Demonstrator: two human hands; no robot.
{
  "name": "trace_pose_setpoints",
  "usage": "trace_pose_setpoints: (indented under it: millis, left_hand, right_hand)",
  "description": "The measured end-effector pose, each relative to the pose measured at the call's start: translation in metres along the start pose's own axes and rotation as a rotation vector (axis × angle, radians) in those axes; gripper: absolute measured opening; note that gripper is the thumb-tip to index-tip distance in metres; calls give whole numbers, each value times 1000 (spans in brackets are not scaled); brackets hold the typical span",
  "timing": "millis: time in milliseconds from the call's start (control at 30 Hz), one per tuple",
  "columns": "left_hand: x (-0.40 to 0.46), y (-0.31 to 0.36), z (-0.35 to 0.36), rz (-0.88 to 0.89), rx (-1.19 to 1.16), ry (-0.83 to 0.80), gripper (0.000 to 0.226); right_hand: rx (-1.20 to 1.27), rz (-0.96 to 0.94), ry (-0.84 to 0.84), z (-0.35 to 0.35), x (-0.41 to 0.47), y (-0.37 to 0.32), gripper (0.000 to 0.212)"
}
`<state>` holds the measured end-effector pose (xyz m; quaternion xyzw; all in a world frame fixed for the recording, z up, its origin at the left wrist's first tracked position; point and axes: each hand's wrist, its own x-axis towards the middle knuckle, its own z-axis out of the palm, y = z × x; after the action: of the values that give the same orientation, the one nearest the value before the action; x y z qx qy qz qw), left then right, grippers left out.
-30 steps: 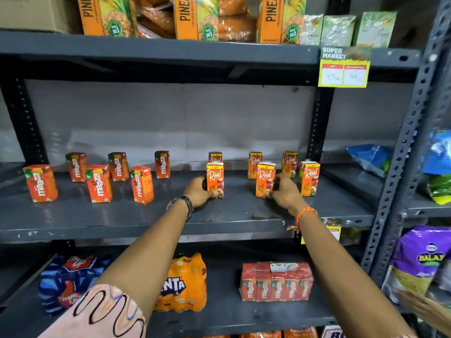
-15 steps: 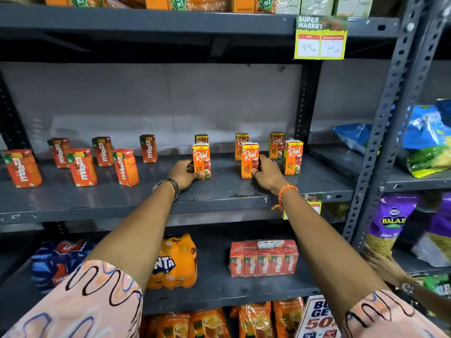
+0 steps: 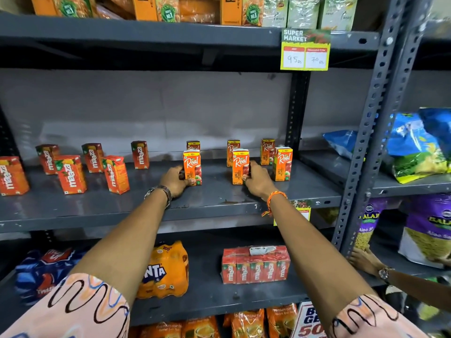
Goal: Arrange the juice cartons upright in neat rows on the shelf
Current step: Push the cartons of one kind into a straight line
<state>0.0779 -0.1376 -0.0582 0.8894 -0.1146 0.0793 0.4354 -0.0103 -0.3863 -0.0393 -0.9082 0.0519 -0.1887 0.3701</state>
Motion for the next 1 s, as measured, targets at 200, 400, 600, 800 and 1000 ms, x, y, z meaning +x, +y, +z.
trace_pose_setpoints:
  millis: [200, 400, 600, 800, 1000]
  left_hand:
    - [-18, 13, -14, -57, -63, -107, 63]
    - [-112, 9, -26, 83, 231, 103, 66]
    - [-147, -14, 10, 257, 606, 246, 76]
    - [-145, -24, 19, 287, 698, 313, 77]
    - [-144, -26, 23, 291, 684, 358, 71]
  right_hand:
    - [58, 5, -13, -4, 0, 1, 46]
    - [350, 106, 498, -41, -25, 34, 40]
    - [89, 238, 469, -55, -6, 54, 87]
    - [21, 228, 361, -46, 19, 54, 72]
    - [-9, 205, 394, -44, 17, 60, 60]
